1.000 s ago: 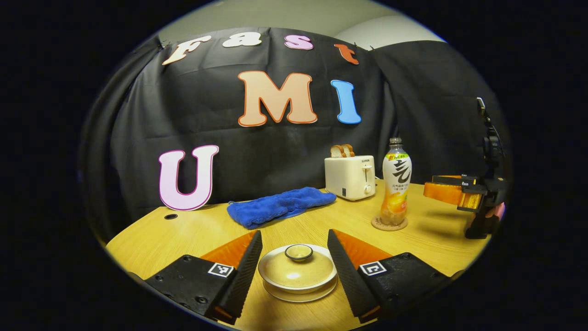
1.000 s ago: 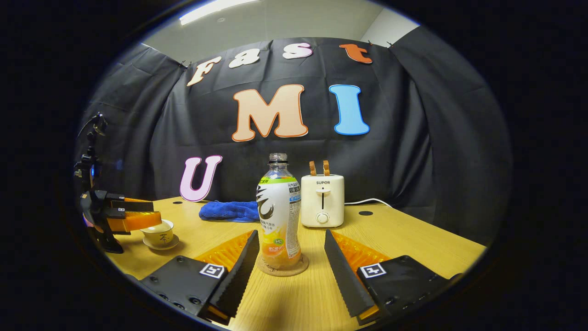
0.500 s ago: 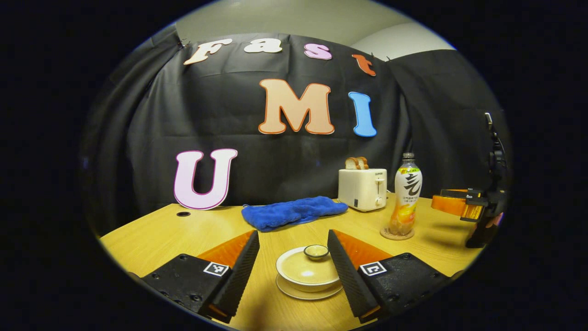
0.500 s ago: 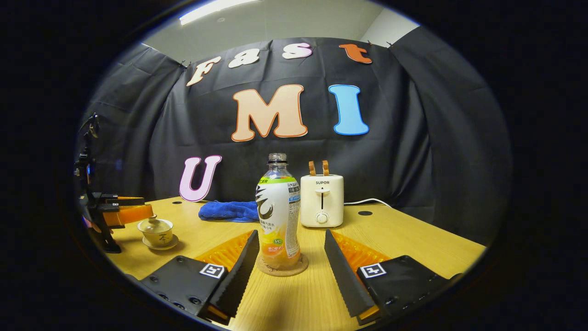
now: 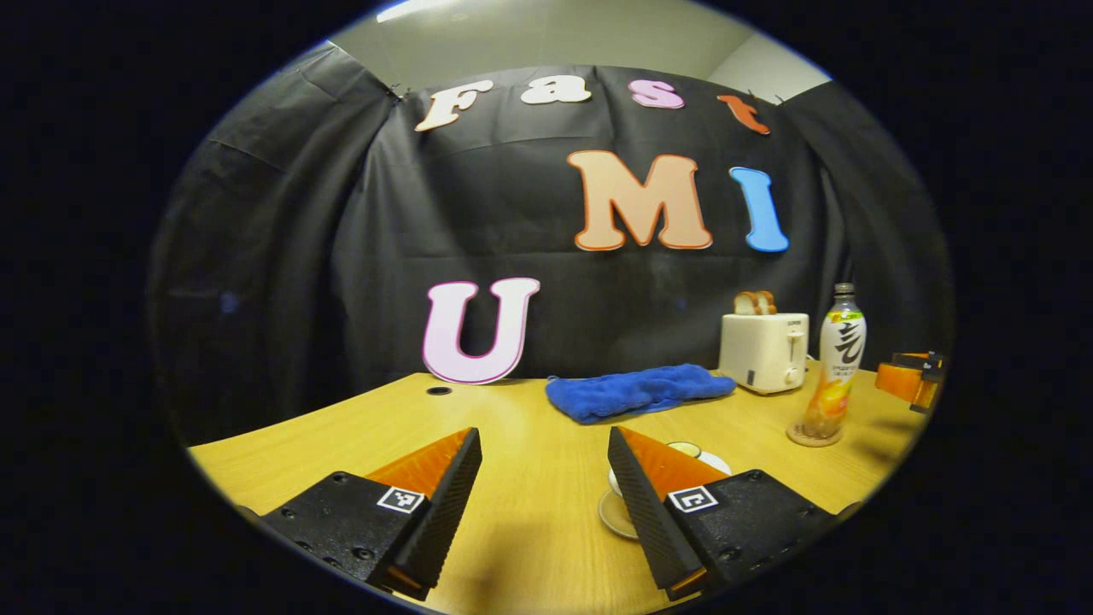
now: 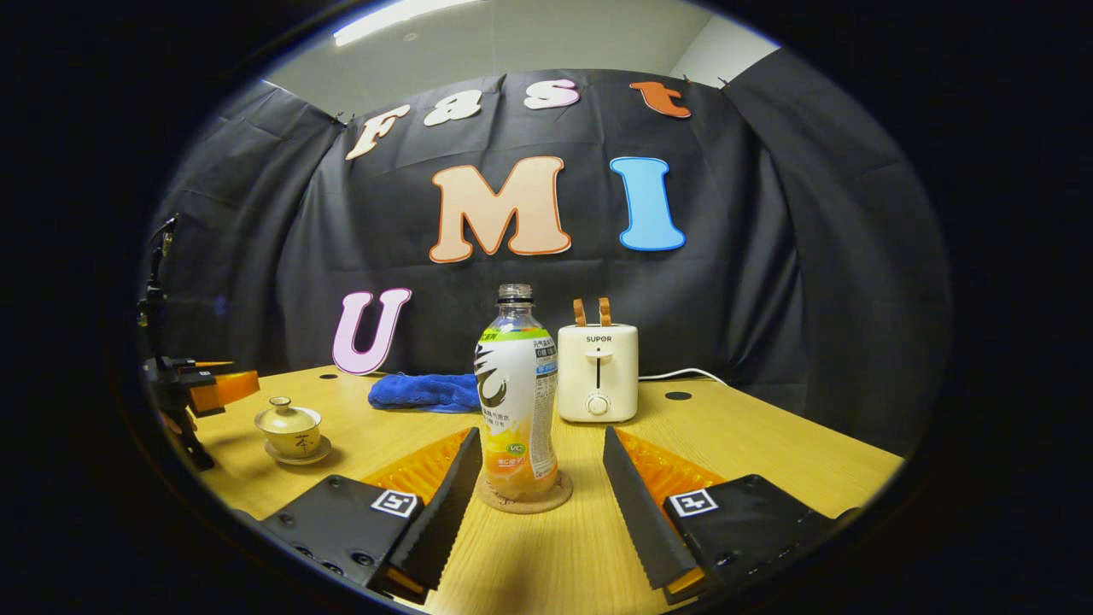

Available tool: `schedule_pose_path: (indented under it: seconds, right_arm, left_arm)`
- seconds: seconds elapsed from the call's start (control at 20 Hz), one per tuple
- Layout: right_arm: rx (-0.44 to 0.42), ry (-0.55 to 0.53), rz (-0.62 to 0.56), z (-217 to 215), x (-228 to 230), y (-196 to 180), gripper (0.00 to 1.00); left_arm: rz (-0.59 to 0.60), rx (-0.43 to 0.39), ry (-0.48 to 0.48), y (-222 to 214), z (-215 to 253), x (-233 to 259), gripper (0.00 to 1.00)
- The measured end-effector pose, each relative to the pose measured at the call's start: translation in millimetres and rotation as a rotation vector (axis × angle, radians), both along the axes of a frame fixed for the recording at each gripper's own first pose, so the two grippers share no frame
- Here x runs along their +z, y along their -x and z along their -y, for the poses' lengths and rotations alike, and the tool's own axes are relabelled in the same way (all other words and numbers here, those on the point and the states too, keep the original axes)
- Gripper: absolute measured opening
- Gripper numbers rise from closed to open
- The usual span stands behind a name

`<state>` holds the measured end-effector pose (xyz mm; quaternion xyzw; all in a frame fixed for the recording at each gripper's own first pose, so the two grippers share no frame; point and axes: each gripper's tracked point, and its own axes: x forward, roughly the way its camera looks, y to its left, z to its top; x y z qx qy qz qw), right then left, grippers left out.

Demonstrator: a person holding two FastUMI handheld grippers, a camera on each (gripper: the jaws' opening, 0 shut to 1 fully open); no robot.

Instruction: Open the teacup lid with one hand, grasp the water bottle and pour water into the teacup with the other hand; after pouring, place the water bottle on the coaster and then close the teacup lid.

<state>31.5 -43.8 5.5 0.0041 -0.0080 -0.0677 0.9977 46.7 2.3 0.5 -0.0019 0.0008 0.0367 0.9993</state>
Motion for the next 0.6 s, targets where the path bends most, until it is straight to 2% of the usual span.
schedule_pose_path:
  seconds: [0.25, 0.35, 0.4, 0.45, 0.6]
  right_arm:
    - [-0.001, 0.000, 0.000, 0.0, -0.4, -0.5, 0.90]
    - [-0.001, 0.000, 0.000, 0.0, -0.3, -0.2, 0.88]
    - [-0.001, 0.000, 0.000, 0.1, -0.4, -0.2, 0.92]
    - [-0.001, 0.000, 0.000, 0.1, -0.4, -0.4, 0.88]
    - [-0.001, 0.001, 0.000, 0.1, 0.0, 0.0, 0.90]
  left_arm:
    - [-0.004, 0.177, -0.006, 9.9, -31.1, -1.2, 0.87]
    - [-0.005, 0.184, -0.004, 11.9, -29.7, -0.7, 0.87]
    - [-0.006, 0.179, -0.002, 11.1, -27.0, -2.0, 0.87]
    - [-0.006, 0.173, 0.000, 11.1, -25.1, -2.0, 0.87]
    - [-0.006, 0.165, 0.000, 10.6, -25.0, -1.7, 0.87]
